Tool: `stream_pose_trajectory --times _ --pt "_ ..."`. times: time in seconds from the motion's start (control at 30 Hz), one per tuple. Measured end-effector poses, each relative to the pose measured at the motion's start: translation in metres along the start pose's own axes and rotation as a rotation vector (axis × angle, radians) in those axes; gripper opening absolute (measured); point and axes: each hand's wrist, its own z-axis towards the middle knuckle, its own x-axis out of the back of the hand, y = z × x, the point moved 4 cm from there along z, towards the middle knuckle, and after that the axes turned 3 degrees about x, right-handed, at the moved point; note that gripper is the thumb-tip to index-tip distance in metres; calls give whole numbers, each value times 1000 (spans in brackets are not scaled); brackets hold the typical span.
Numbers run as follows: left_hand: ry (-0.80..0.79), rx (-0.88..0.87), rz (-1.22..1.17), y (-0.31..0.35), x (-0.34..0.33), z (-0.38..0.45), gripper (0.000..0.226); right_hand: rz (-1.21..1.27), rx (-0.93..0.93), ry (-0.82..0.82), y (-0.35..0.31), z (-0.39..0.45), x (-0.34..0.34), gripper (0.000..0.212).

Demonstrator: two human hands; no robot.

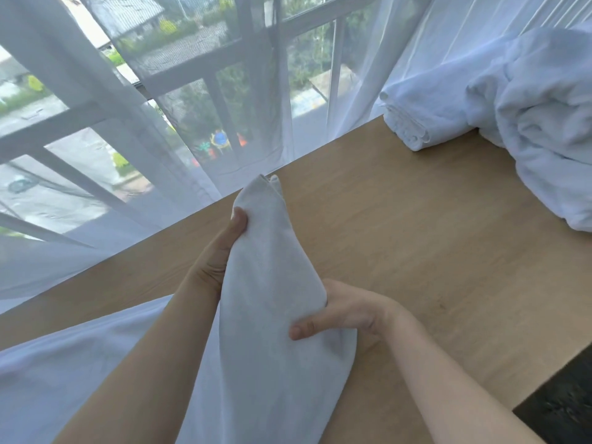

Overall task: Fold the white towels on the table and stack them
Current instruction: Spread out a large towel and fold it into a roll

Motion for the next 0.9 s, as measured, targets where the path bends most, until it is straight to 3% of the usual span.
stream_pose_trajectory --times 0.1,0.2,0.23,0.33,0.43,0.47,0.57,0.63,0.8,0.9 --pt "6 -39 79 1 -9 2 119 53 -9 71 5 -8 8 54" --pt "-124 -59 100 5 -25 9 76 102 8 145 6 -17 21 53" --pt "-123 -92 123 8 -29 12 71 138 0 168 9 -21 25 55" --pt "87 -165 227 15 -40 20 71 216 44 296 17 -31 39 61" --pt "278 -280 371 14 -51 29 41 284 66 377 20 -43 52 60" --pt "320 -309 428 15 -57 32 40 280 47 369 21 -48 57 57" --pt "424 -362 582 12 -69 44 63 184 -98 299 28 -67 71 50" --pt "470 -395 660 11 -72 52 59 127 -168 254 33 -80 82 46" --pt "549 -418 774 5 -75 67 62 232 -122 175 41 -104 99 40" --pt "577 -479 837 8 -86 77 39 90 -94 359 42 -109 119 35"
